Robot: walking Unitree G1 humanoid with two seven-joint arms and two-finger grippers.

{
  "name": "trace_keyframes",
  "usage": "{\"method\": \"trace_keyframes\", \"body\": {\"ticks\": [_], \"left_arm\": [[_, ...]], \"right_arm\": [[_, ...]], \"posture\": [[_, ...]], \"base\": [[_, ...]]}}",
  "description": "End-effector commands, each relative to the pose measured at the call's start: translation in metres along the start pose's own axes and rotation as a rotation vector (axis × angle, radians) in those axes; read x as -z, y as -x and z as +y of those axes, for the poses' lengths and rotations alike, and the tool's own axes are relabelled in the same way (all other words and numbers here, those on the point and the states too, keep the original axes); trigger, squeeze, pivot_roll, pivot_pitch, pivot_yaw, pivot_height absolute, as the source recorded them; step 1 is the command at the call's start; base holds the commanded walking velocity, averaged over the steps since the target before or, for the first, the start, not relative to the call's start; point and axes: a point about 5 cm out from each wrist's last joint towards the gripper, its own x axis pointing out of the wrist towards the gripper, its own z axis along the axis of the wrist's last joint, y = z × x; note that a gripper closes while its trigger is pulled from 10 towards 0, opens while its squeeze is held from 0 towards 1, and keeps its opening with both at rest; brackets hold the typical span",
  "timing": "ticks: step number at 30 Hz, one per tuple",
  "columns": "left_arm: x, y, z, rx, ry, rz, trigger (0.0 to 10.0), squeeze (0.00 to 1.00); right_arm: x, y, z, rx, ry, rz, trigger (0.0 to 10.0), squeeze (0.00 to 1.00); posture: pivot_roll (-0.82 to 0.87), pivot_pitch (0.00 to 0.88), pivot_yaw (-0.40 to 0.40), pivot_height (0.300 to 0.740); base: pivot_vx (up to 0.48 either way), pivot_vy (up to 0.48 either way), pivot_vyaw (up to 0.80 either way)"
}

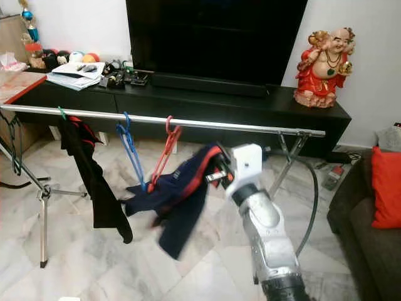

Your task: Hang hanger

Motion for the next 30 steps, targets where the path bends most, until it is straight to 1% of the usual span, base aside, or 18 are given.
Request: {"method": "trace_keyframes", "body": {"ticks": [1,2,4,7,11,17,22,24,25,26,28,29,30], "left_arm": [[0.001,0.0,0.002,-0.006,-0.006,0.014,10.0,0.0],[0.001,0.0,0.002,-0.008,-0.005,0.013,10.0,0.0],[0.001,0.0,0.002,-0.009,-0.003,0.013,10.0,0.0],[0.001,0.0,0.002,-0.011,-0.002,0.012,10.0,0.0],[0.001,0.0,0.002,-0.012,-0.001,0.012,10.0,0.0],[0.001,0.0,0.002,-0.011,-0.002,0.014,10.0,0.0],[0.001,0.0,0.002,-0.012,0.0,0.012,10.0,0.0],[0.001,0.0,0.002,-0.011,-0.001,0.012,10.0,0.0],[0.001,0.0,0.002,-0.012,0.001,0.01,10.0,0.0],[0.001,0.0,0.002,-0.012,0.001,0.01,10.0,0.0],[0.001,0.0,0.002,-0.013,0.003,0.008,10.0,0.0],[0.0,0.0,0.002,-0.014,0.005,0.006,10.0,0.0],[0.0,0.0,0.001,-0.017,0.01,0.002,10.0,0.0]], "right_arm": [[0.008,0.004,-0.008,0.053,-0.038,0.024,10.0,0.0],[0.019,0.008,-0.013,0.087,-0.033,0.072,10.0,0.0],[0.029,0.012,-0.015,0.108,-0.046,0.104,10.0,0.0],[0.032,0.014,-0.017,0.124,-0.053,0.104,10.0,0.0],[0.039,0.016,-0.019,0.133,-0.044,0.115,10.0,0.0],[0.055,0.023,-0.025,0.172,-0.071,0.16,10.0,0.0],[0.063,0.028,-0.028,0.198,-0.091,0.181,10.0,0.0],[0.066,0.029,-0.03,0.22,-0.103,0.192,10.0,0.0],[0.07,0.031,-0.034,0.263,-0.146,0.203,10.0,0.0],[0.072,0.032,-0.036,0.276,-0.161,0.207,10.0,0.0],[0.075,0.033,-0.038,0.293,-0.169,0.213,10.0,0.0],[0.078,0.035,-0.041,0.315,-0.167,0.225,10.0,0.0],[0.084,0.039,-0.045,0.362,-0.177,0.246,10.0,0.0]], "posture": [[0.07,0.0,-0.062,0.74],[0.07,0.0,-0.061,0.74],[0.08,0.0,-0.063,0.74],[0.08,0.0,-0.063,0.74],[0.08,0.0,-0.061,0.74],[0.08,0.0,-0.061,0.74],[0.08,0.0,-0.06,0.74],[0.08,0.0,-0.061,0.74],[0.08,0.0,-0.061,0.74],[0.08,0.0,-0.062,0.74],[0.09,0.0,-0.064,0.74],[0.09,0.0,-0.065,0.74],[0.09,0.0,-0.067,0.74]], "base": [[0.0,0.0,0.0],[0.0,0.0,0.0],[0.0,0.0,0.0],[0.0,0.0,0.15],[0.0,0.0,0.8],[0.0,0.0,0.8],[0.0,0.0,0.75],[0.0,0.0,0.0],[0.0,0.0,0.0],[0.0,0.0,0.0],[0.0,0.0,0.0],[0.0,0.0,0.0],[0.0,0.0,0.0]]}}
